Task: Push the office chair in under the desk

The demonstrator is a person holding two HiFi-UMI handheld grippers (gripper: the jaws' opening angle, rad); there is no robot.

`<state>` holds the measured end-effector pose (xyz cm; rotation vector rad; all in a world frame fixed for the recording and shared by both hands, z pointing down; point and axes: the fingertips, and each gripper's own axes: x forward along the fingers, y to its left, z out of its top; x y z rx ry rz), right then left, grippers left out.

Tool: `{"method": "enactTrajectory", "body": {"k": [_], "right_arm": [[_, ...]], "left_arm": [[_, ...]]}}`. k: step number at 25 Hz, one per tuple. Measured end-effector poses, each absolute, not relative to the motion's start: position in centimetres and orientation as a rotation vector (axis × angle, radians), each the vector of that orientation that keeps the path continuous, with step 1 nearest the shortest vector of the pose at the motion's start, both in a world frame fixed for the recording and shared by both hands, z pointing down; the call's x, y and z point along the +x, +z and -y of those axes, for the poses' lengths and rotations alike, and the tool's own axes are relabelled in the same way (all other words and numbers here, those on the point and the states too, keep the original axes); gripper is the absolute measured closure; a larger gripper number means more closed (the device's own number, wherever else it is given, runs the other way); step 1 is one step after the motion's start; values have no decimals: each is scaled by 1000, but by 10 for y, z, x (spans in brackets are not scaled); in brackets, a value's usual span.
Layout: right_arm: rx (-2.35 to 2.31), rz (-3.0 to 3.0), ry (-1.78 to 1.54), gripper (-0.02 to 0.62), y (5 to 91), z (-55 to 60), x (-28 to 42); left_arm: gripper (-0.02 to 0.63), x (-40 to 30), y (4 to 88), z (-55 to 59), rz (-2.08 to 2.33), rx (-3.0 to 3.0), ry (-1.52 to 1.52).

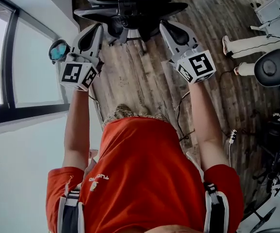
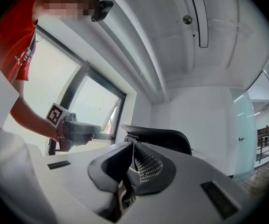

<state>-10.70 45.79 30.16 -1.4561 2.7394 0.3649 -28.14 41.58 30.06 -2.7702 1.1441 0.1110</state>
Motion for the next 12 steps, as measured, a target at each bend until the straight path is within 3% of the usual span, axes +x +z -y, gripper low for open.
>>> {"method": "enactTrajectory", "body": {"k": [6, 12], "right_arm": [[-1484, -2812, 387, 562, 309, -434, -85], [-1536, -2934, 443, 448, 321, -403, -73]], "left_arm": [[589, -284, 304, -392, -1190, -2712, -26], [469, -296, 314, -360, -1120, -2638, -233]]}}
